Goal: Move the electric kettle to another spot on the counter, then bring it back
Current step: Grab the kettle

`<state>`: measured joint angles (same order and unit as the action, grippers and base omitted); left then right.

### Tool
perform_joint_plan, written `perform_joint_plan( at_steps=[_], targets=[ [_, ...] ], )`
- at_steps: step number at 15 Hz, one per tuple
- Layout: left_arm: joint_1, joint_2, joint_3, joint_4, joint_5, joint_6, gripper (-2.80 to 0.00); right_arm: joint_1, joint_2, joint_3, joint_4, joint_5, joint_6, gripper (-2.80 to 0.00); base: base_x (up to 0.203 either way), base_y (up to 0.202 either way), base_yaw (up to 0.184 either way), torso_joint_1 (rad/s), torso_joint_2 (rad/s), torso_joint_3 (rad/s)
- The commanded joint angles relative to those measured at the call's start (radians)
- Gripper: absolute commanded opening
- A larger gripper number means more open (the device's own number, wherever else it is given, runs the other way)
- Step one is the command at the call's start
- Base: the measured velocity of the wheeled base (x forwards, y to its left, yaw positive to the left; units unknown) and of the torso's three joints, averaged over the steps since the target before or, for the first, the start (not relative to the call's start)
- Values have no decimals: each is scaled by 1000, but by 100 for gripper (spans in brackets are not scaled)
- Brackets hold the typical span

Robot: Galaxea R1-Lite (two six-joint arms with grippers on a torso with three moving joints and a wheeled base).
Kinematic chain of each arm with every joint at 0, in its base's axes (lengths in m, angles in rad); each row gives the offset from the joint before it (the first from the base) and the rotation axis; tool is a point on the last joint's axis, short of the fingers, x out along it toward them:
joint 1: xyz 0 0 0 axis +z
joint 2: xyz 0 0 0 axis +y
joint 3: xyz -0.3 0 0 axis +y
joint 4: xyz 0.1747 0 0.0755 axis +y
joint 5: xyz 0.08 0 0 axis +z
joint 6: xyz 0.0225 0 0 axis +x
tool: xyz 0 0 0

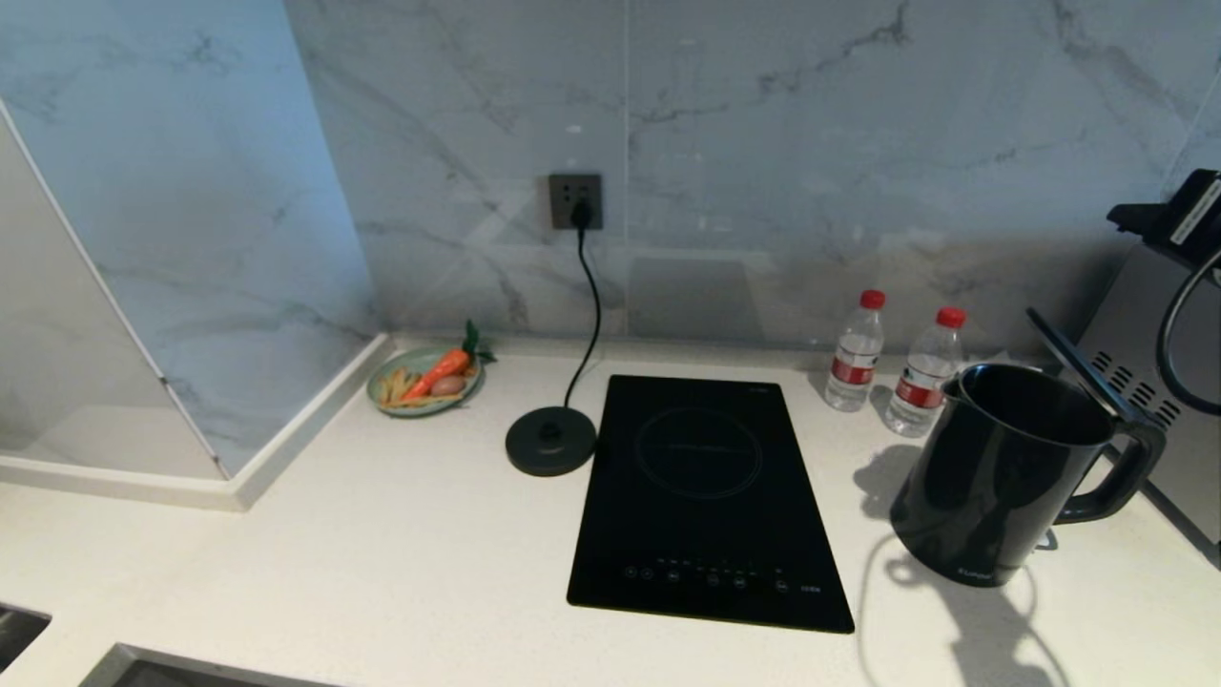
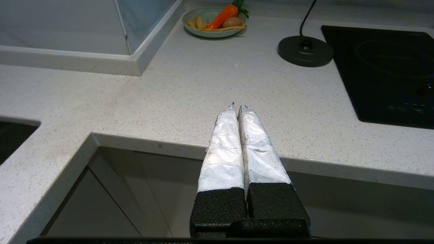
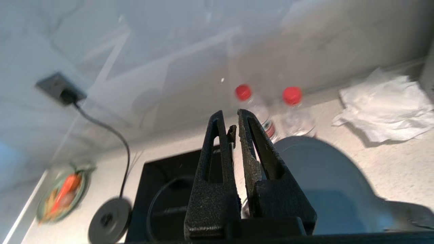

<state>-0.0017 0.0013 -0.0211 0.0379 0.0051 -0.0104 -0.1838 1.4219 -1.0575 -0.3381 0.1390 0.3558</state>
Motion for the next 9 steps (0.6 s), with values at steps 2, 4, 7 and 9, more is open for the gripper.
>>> perform_joint_plan(
  at_steps=[2,4,7,9],
  targets=[
    [0,0,0,0,1,0,-280,-16,-13,57,-33,7,64,-280,0,0,0,0,0,0],
    [0,0,1,0,1,0,-280,-18,-9,86,-33,6,71,-280,0,0,0,0,0,0],
    [0,0,0,0,1,0,-280,-26,24,134,-66,12,95,-280,0,0,0,0,0,0],
    [0,0,0,0,1,0,-280,-31,59,147,-83,13,132,-280,0,0,0,0,0,0]
  ],
)
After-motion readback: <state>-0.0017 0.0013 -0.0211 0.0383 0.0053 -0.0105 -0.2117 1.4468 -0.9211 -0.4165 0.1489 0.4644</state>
